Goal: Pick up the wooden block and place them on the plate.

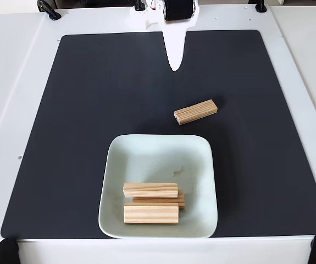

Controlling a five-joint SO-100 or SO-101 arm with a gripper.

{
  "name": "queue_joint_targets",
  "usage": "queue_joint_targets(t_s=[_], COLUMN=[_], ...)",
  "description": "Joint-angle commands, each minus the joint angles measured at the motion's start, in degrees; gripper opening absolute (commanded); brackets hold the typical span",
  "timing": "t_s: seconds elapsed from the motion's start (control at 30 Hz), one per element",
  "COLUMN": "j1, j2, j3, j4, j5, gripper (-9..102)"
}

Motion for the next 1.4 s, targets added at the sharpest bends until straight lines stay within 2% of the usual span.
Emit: queue_joint_targets(t_s=[0.0, 0.4, 0.6, 0.8, 0.9, 1.37], j1=[-1.5, -2.8, -2.7, -2.5, -2.9, -3.3], j2=[-1.5, -24.0, -24.9, -24.6, -24.9, -30.6], j3=[-2.0, -23.4, -19.7, -15.6, -15.8, -18.7], j4=[-0.4, 0.4, 0.5, 0.5, 0.5, 0.4], j5=[-0.4, -0.5, -5.8, -6.5, -6.5, -6.5], gripper=[0, 0, 1, 22, 29, 28])
